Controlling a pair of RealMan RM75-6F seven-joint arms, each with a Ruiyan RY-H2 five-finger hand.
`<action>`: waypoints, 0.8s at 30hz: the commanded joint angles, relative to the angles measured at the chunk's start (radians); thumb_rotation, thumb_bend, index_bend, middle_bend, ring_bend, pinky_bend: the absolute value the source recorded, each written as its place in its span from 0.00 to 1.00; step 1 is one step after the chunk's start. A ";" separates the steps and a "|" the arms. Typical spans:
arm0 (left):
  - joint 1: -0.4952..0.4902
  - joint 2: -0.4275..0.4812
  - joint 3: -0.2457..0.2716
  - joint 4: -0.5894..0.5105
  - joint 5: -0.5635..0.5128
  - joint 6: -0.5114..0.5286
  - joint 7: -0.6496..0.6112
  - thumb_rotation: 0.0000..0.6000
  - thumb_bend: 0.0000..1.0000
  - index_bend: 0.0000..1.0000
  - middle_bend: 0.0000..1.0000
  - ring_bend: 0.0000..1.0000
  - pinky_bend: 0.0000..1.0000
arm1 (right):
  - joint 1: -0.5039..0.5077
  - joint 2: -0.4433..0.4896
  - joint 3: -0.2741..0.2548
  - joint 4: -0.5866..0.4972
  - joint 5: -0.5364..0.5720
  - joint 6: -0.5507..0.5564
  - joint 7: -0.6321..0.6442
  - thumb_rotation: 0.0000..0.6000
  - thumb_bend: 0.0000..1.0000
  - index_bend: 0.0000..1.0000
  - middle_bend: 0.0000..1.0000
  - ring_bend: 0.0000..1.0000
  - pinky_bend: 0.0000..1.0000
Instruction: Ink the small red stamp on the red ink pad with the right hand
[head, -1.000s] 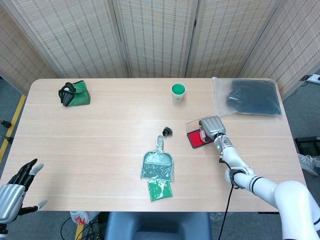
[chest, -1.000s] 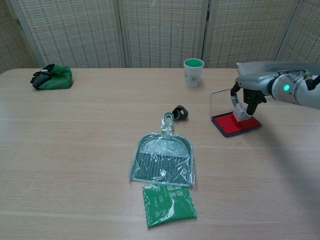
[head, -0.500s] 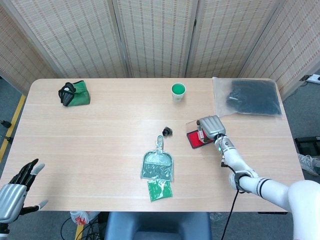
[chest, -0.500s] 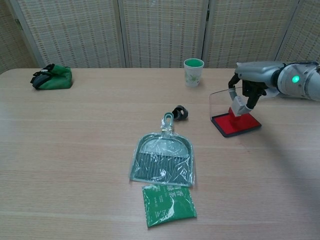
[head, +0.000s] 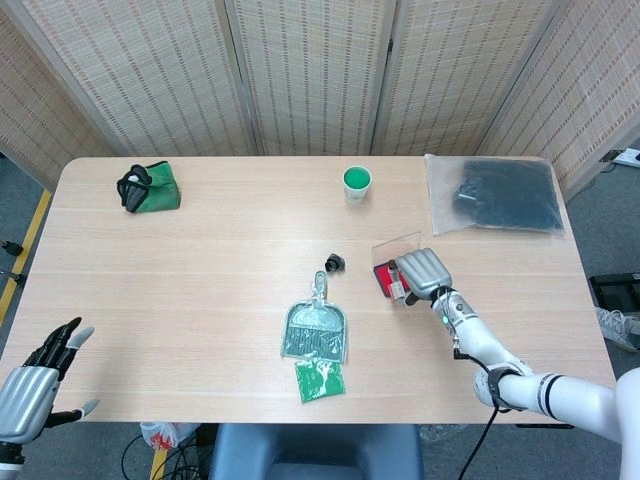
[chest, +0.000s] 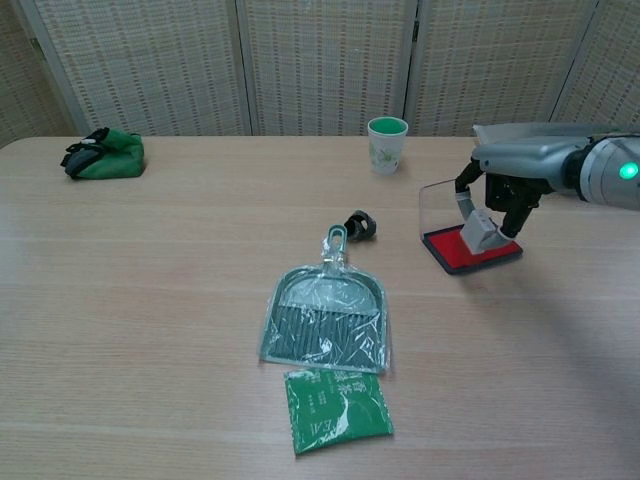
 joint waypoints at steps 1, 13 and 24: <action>-0.001 0.000 0.000 0.000 -0.003 -0.002 0.001 1.00 0.18 0.08 0.00 0.00 0.26 | -0.005 -0.021 -0.016 0.020 -0.023 -0.021 0.023 1.00 0.29 0.90 0.94 0.75 0.69; 0.000 0.002 0.001 -0.001 -0.002 0.000 0.000 1.00 0.18 0.08 0.00 0.00 0.26 | 0.002 -0.052 -0.036 0.048 -0.051 -0.052 0.041 1.00 0.27 0.90 0.91 0.73 0.69; -0.001 0.006 0.003 0.000 -0.002 -0.001 -0.010 1.00 0.17 0.08 0.00 0.00 0.26 | 0.012 -0.065 -0.050 0.069 -0.030 -0.085 0.037 1.00 0.26 0.89 0.89 0.71 0.69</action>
